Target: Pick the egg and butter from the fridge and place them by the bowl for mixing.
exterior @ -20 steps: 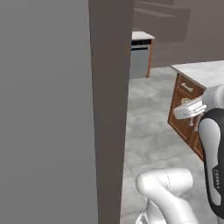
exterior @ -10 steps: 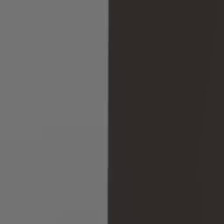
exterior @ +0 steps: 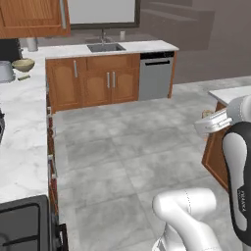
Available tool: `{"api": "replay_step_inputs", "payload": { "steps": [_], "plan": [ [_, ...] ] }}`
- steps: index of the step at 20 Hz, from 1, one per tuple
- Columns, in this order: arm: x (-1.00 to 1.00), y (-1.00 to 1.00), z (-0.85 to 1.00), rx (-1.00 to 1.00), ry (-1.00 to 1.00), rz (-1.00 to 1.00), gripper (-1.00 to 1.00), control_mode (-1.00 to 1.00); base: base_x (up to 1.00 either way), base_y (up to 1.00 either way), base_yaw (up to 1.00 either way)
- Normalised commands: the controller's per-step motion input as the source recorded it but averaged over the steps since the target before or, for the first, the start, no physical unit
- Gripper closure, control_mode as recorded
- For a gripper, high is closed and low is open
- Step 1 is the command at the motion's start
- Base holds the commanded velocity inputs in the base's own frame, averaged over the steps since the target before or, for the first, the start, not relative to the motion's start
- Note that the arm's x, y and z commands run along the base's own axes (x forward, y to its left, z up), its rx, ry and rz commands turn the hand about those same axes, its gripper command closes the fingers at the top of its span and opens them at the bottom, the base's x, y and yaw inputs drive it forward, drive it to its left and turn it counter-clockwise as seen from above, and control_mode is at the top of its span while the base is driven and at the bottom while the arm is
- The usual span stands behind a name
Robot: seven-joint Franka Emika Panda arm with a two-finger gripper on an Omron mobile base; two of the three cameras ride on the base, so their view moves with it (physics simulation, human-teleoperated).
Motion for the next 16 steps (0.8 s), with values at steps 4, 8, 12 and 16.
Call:
{"api": "replay_step_inputs", "payload": {
  "steps": [4, 8, 12, 16],
  "plan": [
    [0.0, 0.0, 0.0, 0.0, 0.0, 0.0, 1.0, 1.0, 1.0, 0.63, 0.05],
    [0.0, 0.0, 0.0, 0.0, 0.0, 0.0, 1.0, 1.0, 1.0, 0.65, 0.06],
    [0.0, 0.0, 0.0, 0.0, 0.0, 0.0, 1.0, 1.0, 1.0, -0.13, 0.08],
    [0.0, 0.0, 0.0, 0.0, 0.0, 0.0, 1.0, 1.0, 1.0, -0.79, 0.03]
  ]
}}
